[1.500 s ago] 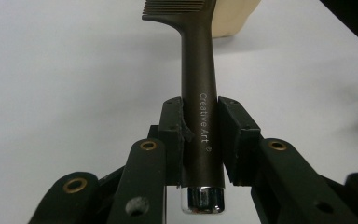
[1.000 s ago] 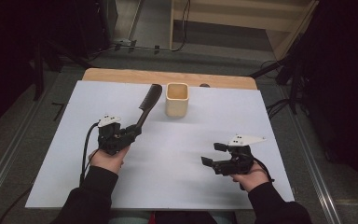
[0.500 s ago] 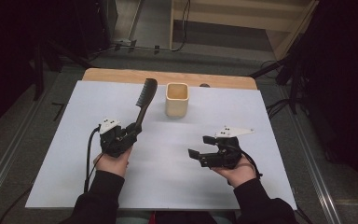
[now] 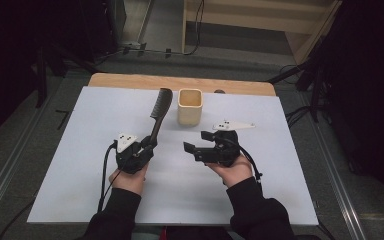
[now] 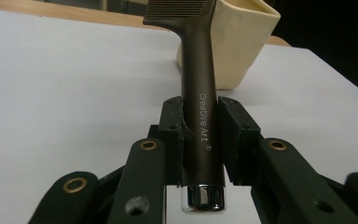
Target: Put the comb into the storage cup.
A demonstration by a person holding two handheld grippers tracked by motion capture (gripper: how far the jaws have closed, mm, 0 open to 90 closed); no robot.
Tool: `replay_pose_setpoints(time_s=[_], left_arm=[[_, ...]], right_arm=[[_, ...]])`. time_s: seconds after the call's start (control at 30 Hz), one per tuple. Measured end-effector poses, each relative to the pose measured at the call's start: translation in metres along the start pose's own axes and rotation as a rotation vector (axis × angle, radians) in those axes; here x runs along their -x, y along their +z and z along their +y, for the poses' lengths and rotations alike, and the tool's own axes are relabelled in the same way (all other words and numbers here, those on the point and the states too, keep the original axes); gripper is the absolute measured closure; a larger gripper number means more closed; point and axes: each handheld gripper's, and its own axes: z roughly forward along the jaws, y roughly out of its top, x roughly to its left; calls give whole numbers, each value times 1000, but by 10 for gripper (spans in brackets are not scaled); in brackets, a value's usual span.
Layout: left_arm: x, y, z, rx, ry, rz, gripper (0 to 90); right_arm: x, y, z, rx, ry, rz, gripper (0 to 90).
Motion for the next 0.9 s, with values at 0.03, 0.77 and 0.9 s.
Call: replay_pose_setpoints(time_s=[0.03, 0.77, 0.9], left_arm=[[0, 0, -1, 7, -2, 3, 730], [6, -8, -6, 126, 32, 28, 731], [7, -10, -6, 142, 46, 40, 730]], right_arm=[[-1, 3, 2, 5, 5, 3, 210], [-19, 52, 35, 15, 79, -23, 209], [-23, 60, 38, -13, 91, -10, 231]])
